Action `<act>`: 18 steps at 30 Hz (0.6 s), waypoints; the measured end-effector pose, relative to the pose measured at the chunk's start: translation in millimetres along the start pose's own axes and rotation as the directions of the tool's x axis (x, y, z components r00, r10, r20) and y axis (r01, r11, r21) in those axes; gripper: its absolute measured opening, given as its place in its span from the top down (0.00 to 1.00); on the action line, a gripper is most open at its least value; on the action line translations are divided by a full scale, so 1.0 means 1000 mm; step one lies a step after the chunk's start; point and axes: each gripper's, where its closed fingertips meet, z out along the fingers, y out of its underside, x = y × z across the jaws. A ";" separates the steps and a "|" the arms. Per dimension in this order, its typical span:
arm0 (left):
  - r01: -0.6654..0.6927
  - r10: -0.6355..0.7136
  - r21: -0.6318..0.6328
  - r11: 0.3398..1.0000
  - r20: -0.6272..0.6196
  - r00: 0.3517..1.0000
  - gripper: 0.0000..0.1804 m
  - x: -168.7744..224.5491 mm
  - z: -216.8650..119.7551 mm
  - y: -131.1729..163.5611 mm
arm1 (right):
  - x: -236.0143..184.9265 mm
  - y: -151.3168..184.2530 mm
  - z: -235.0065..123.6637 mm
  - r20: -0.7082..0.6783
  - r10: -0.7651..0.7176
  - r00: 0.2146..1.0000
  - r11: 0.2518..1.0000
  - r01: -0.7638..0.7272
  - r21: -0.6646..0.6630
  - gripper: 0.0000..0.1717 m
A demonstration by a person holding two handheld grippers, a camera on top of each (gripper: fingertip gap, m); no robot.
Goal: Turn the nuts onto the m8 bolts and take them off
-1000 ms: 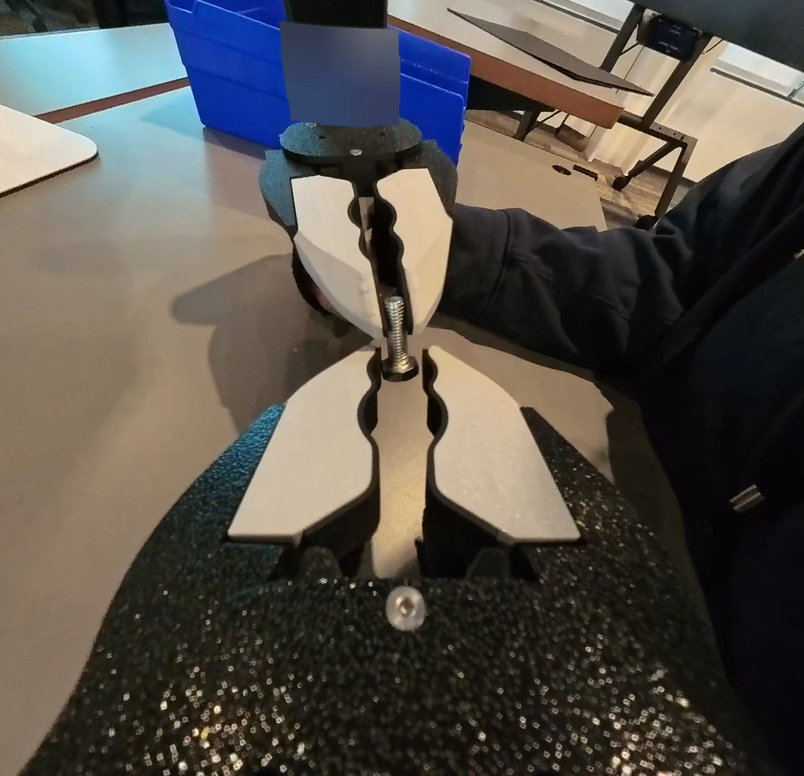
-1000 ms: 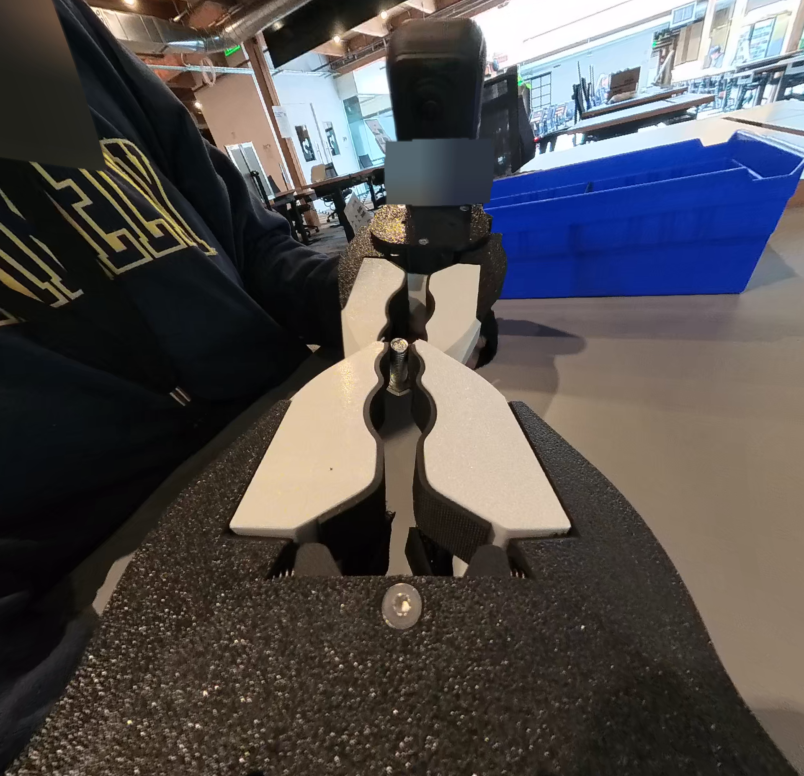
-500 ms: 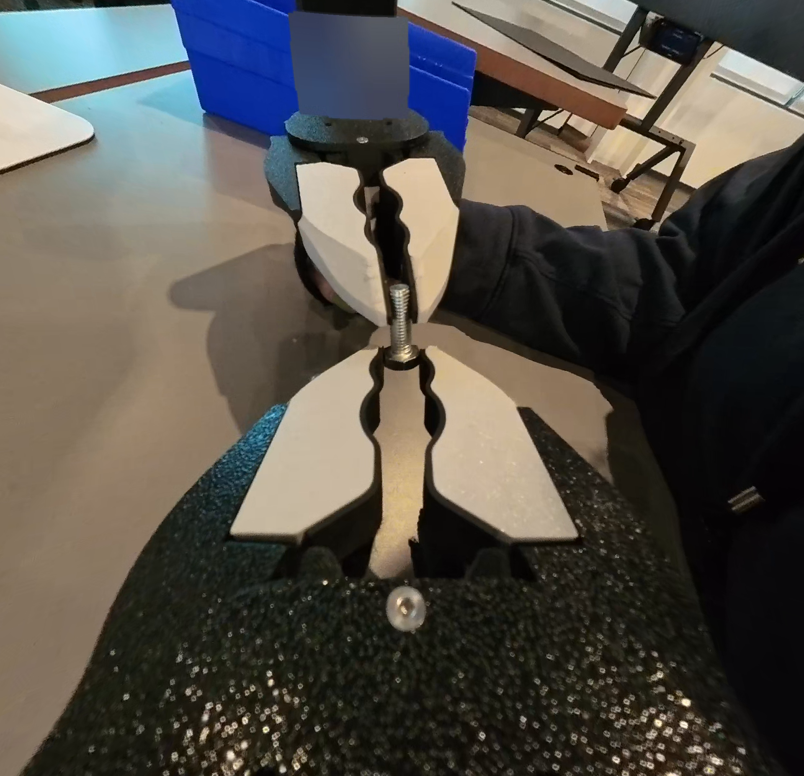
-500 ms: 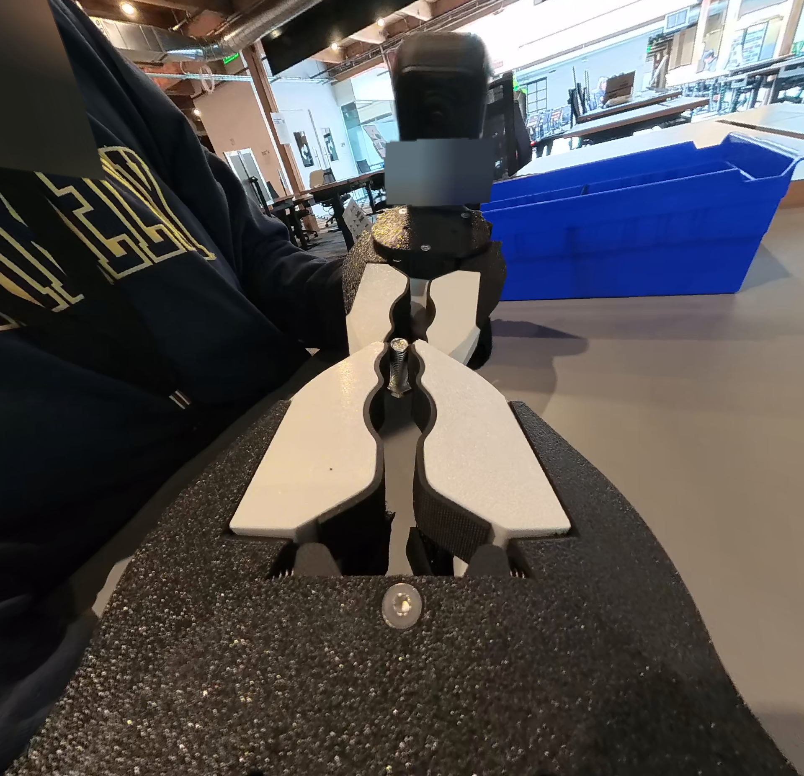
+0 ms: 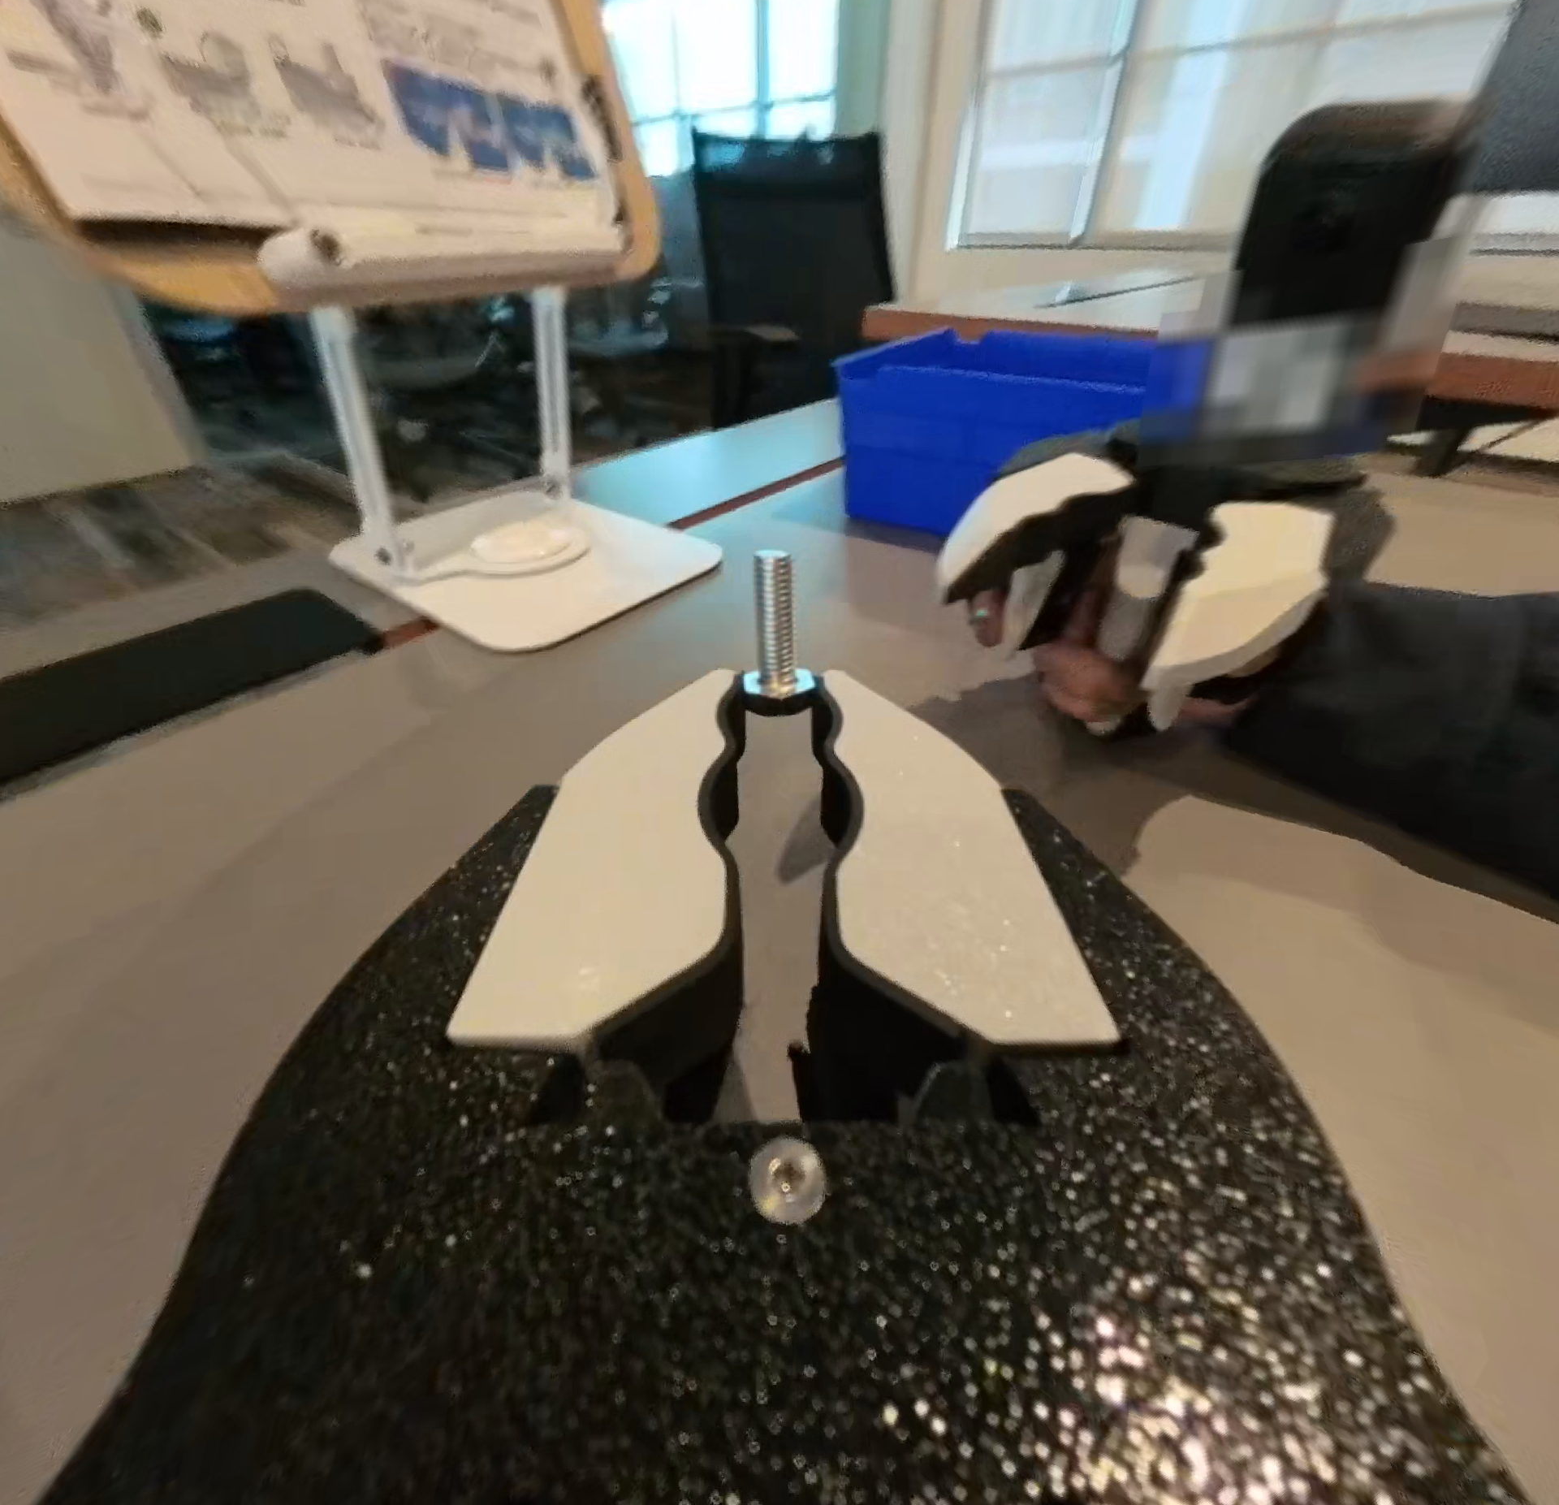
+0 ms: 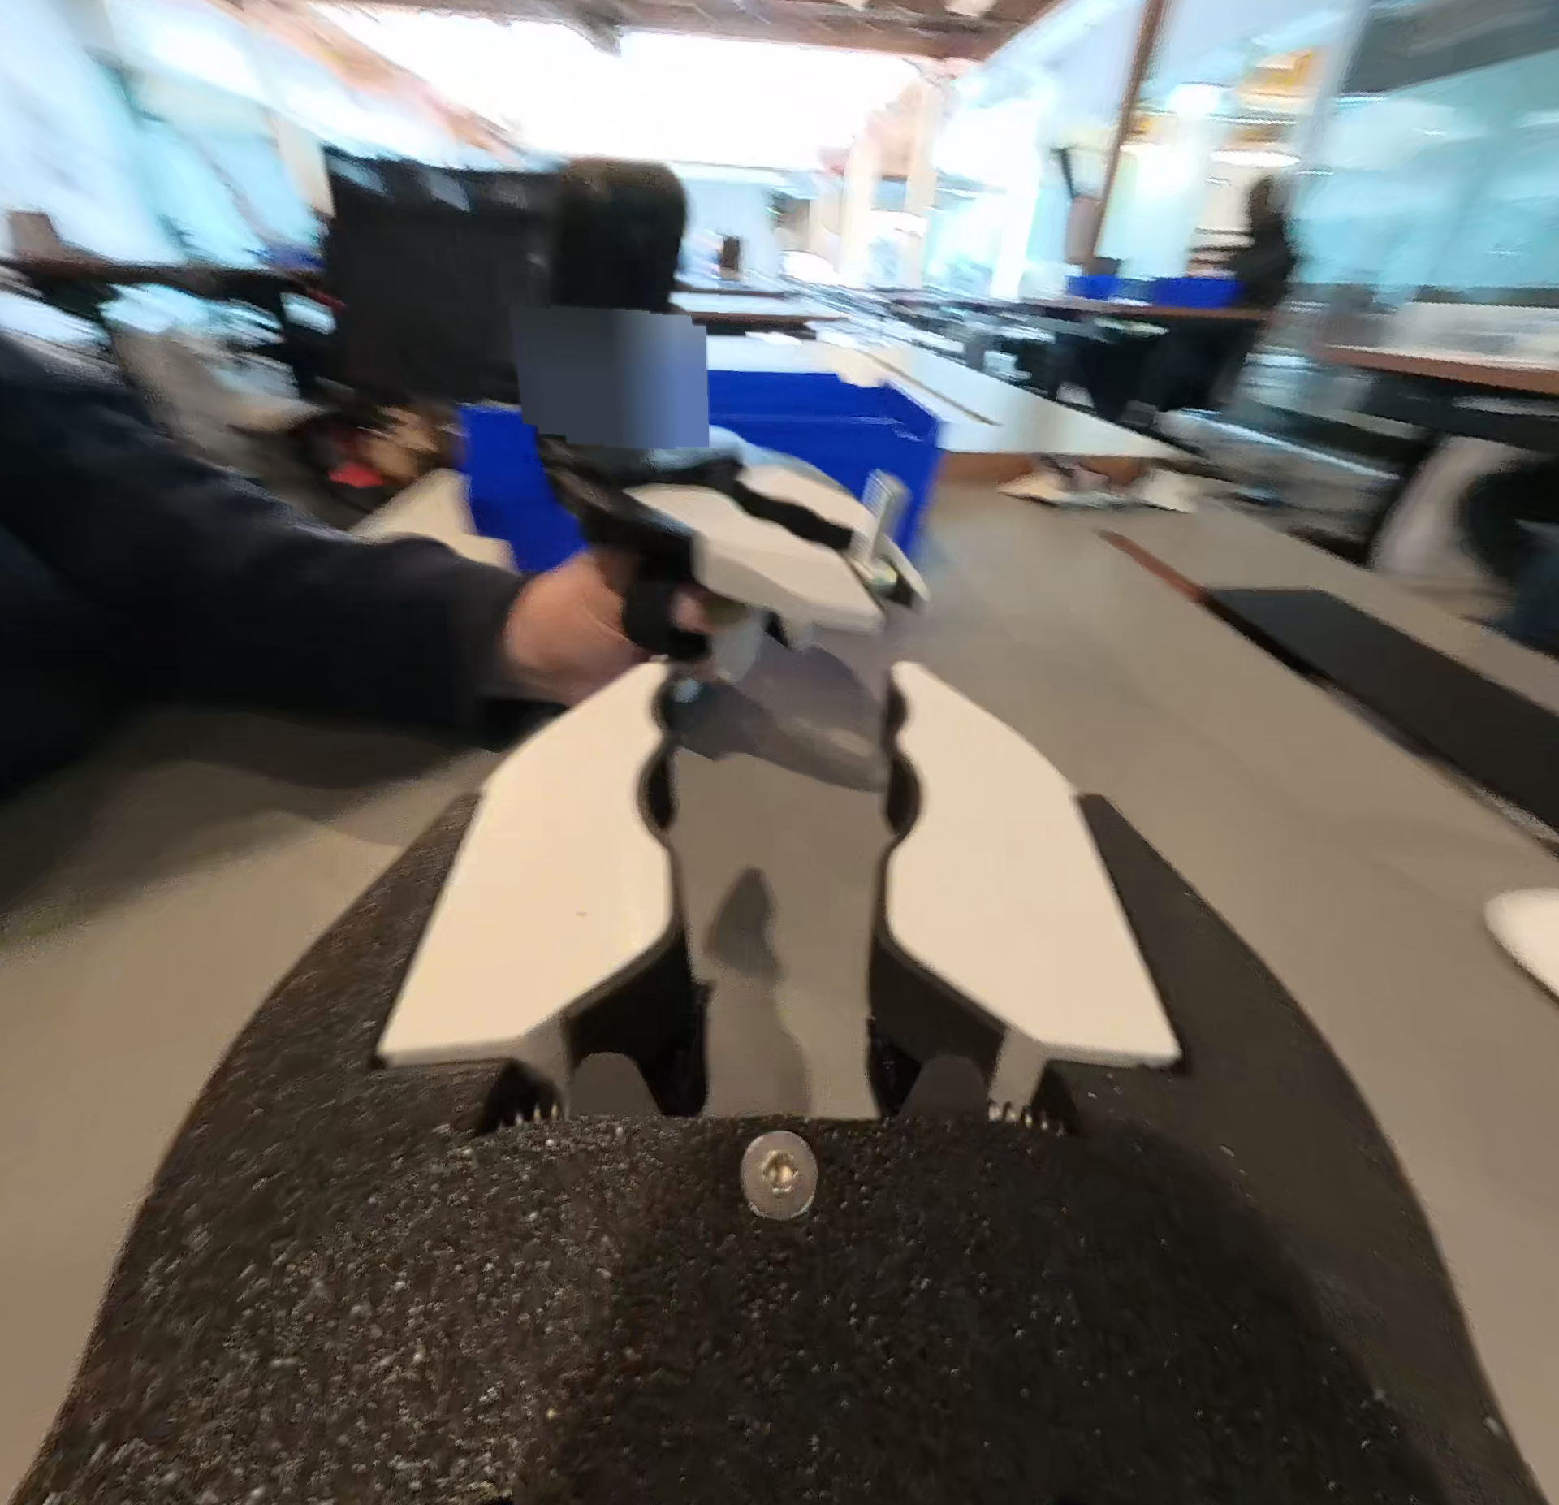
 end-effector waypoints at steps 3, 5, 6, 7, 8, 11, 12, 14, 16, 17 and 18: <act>-0.030 0.032 0.025 0.999 -0.091 0.995 0.92 0.009 0.001 -0.002 | -0.002 0.003 0.000 -0.079 -0.014 0.997 0.999 0.011 -0.045 0.66; -0.028 0.034 0.040 0.999 -0.131 0.991 0.92 0.015 -0.001 -0.003 | -0.013 0.015 0.001 -0.089 -0.028 0.996 0.989 0.014 -0.150 0.69; -0.017 0.025 0.054 0.998 -0.147 0.989 0.92 0.018 -0.003 -0.005 | -0.019 0.024 0.001 -0.086 -0.017 0.996 0.975 -0.003 -0.224 0.72; -0.003 0.014 0.066 0.998 -0.160 0.987 0.92 0.020 -0.004 -0.007 | -0.026 0.036 0.000 -0.073 0.011 0.997 0.951 -0.033 -0.307 0.74; 0.004 0.008 0.073 0.997 -0.167 0.986 0.92 0.021 -0.004 -0.008 | -0.032 0.047 0.000 -0.071 0.040 0.997 0.924 -0.064 -0.378 0.75; 0.014 0.001 0.082 0.997 -0.183 0.983 0.92 0.023 -0.004 -0.009 | -0.041 0.075 -0.001 -0.088 0.078 0.993 0.846 -0.113 -0.521 0.78; 0.020 -0.004 0.085 0.996 -0.190 0.982 0.92 0.024 -0.004 -0.009 | -0.042 0.081 -0.002 -0.093 0.088 0.992 0.820 -0.125 -0.559 0.79; 0.029 -0.012 0.083 0.996 -0.206 0.978 0.92 0.027 -0.003 -0.009 | -0.043 0.089 0.000 -0.092 0.093 0.991 0.790 -0.130 -0.599 0.80; 0.028 -0.011 0.075 0.997 -0.218 0.976 0.92 0.029 -0.003 -0.009 | -0.044 0.093 0.002 -0.092 0.092 0.991 0.773 -0.129 -0.621 0.83; 0.028 -0.011 0.072 0.997 -0.225 0.974 0.92 0.030 -0.003 -0.009 | -0.043 0.095 0.002 -0.097 0.084 0.992 0.766 -0.127 -0.631 0.84; 0.027 -0.010 0.069 0.997 -0.236 0.972 0.92 0.032 -0.002 -0.009 | -0.040 0.096 0.003 -0.113 0.069 0.991 0.762 -0.126 -0.635 0.84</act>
